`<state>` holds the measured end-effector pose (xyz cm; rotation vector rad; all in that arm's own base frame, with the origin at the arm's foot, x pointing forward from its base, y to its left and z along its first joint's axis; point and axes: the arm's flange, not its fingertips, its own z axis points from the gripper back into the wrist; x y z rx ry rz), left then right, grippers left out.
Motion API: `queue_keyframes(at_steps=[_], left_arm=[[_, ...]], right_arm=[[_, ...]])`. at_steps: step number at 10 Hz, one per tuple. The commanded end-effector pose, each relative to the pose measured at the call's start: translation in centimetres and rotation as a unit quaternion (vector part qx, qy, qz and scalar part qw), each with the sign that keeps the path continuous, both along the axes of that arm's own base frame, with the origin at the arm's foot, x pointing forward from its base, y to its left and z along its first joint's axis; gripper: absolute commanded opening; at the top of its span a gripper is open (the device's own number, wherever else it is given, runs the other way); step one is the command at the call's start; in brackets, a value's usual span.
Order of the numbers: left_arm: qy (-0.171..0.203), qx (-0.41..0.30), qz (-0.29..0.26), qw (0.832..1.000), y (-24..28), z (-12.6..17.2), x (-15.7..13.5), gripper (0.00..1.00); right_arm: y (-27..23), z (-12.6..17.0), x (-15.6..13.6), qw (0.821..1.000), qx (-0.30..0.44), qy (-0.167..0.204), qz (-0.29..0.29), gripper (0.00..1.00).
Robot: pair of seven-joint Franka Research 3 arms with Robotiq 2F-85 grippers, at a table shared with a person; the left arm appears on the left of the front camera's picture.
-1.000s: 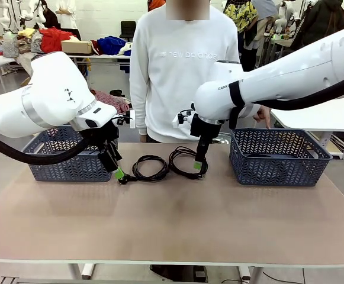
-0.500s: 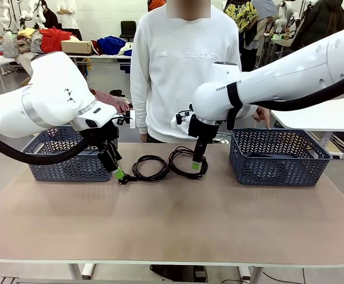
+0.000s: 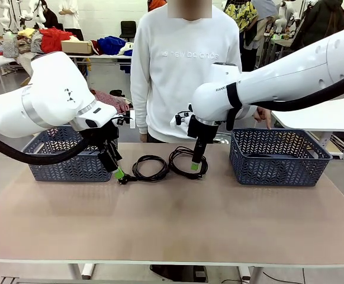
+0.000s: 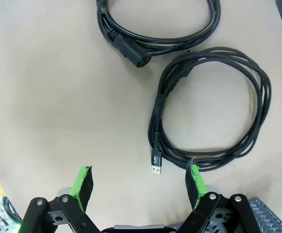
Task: Organize the cables according to human instructions.
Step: Pick up a bundle of cables and place it in the basket indicated by the human.
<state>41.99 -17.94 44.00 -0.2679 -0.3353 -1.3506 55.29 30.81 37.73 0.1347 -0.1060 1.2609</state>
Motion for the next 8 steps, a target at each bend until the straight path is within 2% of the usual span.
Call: queue_keyframes(at_steps=[1,8], left_arm=[[-0.001,0.001,0.003,1.0,0.1,0.0,0.0,1.0],[-0.001,0.001,0.003,1.0,0.1,0.0,0.0,1.0]], right_arm=[[1.6,-1.1,0.7,1.0,-0.017,-0.01,-0.012,1.0],[4.2,-4.6,1.9,0.998,-0.023,-0.049,-0.041,1.0]])
